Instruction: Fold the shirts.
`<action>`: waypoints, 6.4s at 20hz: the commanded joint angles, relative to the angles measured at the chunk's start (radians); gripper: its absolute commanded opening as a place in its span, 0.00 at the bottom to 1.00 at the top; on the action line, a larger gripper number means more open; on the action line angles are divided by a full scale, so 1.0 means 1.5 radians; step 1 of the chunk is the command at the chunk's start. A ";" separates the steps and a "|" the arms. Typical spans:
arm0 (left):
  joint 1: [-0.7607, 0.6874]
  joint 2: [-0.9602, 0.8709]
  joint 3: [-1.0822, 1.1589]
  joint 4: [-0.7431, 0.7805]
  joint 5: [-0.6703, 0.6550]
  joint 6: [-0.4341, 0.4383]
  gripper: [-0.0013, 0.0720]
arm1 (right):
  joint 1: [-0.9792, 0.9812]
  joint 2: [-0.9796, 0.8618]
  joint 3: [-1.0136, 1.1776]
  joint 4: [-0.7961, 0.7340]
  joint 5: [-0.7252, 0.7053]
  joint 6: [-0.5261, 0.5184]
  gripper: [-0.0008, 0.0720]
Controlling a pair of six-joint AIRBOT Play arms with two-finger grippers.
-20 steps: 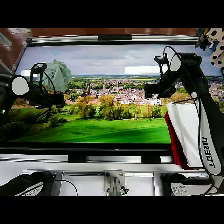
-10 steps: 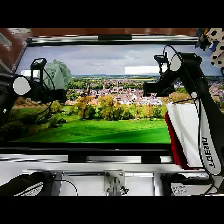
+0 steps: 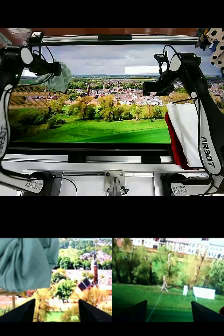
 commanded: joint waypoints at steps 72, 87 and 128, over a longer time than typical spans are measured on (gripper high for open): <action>-0.129 0.552 -0.740 -0.254 -0.089 -0.078 0.95 | 0.001 0.168 -0.001 0.036 0.195 -0.091 0.94; -0.001 0.304 -0.767 -0.506 0.047 0.218 0.84 | 0.020 0.080 -0.036 0.135 0.211 -0.066 0.94; -0.001 0.669 -0.164 -0.489 0.216 0.200 0.06 | 0.163 0.359 0.129 -0.048 -0.210 -0.056 0.11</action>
